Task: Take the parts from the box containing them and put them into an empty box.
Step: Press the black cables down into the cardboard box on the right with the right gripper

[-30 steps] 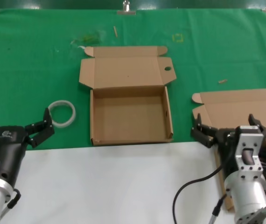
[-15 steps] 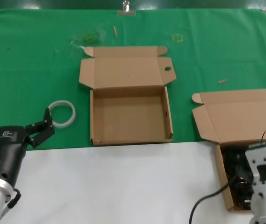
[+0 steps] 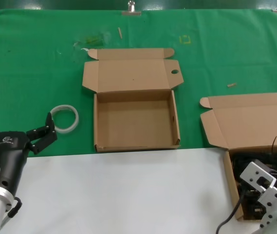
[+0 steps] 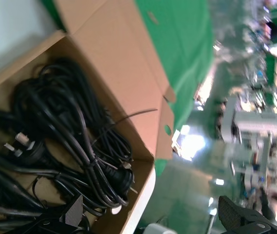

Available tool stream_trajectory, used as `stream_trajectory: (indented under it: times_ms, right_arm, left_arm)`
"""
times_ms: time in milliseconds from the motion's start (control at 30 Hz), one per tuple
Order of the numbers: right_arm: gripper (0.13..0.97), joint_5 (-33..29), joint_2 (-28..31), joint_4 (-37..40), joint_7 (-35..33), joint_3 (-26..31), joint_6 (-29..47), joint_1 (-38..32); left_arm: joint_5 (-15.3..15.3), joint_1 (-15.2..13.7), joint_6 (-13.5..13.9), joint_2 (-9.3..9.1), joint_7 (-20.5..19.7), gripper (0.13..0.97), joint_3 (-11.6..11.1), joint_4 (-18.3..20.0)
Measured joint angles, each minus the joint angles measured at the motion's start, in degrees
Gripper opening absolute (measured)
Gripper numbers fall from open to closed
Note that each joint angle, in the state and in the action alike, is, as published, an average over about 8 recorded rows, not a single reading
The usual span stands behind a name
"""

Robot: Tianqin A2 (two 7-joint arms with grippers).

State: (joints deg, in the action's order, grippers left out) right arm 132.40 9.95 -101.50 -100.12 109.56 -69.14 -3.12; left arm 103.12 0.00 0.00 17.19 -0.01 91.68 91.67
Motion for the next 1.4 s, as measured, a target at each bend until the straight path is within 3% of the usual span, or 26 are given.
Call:
stream_trajectory:
  times_ms: [200, 467, 1400]
  right_arm:
    - [0.966, 2.9, 0.0, 2.4, -10.7, -1.3, 2.0, -2.0]
    - [0.966, 3.8, 0.0, 6.1, -15.5, -3.2, 5.6, -3.3]
    - [0.957, 4.1, 0.0, 13.6, -14.4, -5.2, 11.6, -4.8]
  left_arm:
    - [0.0, 0.0, 0.0, 0.00, 0.0, 0.965, 0.0, 0.0]
    - [0.0, 0.0, 0.0, 0.00, 0.0, 0.965, 0.0, 0.0]
    - [0.0, 0.0, 0.0, 0.00, 0.0, 0.965, 0.0, 0.0]
